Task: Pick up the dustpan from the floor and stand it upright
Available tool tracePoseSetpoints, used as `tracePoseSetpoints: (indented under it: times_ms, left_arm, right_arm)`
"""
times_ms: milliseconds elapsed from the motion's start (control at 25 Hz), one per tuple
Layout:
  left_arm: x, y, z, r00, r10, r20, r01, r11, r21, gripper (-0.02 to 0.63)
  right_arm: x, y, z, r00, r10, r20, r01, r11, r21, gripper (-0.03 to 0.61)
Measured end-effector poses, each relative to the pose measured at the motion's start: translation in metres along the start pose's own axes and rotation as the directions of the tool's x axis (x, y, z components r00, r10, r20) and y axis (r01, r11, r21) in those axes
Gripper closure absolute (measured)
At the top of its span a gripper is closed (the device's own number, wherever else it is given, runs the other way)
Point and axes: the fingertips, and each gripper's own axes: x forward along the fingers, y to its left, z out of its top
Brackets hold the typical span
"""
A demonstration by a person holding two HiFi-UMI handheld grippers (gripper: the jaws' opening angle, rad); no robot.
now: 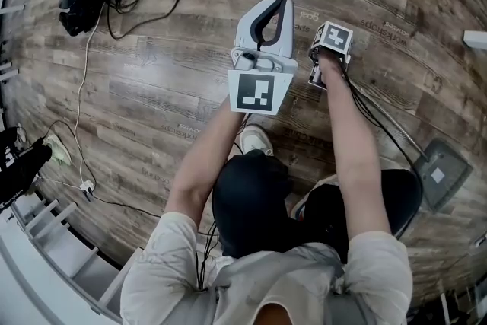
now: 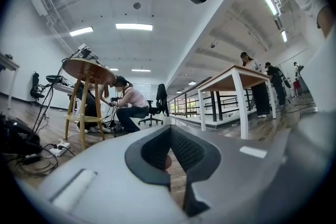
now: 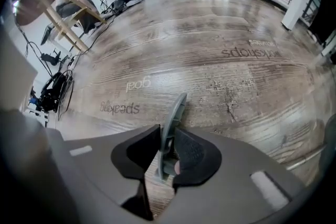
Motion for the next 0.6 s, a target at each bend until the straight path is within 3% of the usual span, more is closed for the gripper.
tracePoseSetpoints:
  times_ms: [360, 600]
  left_arm:
    - [-0.011, -0.007, 0.028, 1.000, -0.001, 0.023, 0.001, 1.000, -0.002, 0.594]
    - [-0.004, -0.011, 0.058, 0.999, 0.015, 0.030, -0.014, 1.000, -0.015, 0.594]
  right_arm:
    - [-0.039, 0.007, -0.009, 0.998, 0.060, 0.020, -0.061, 0.997, 0.043, 0.495]
    - [-0.104, 0.029, 0.020, 0.979, 0.175, 0.101, -0.180, 0.983, 0.043, 0.494]
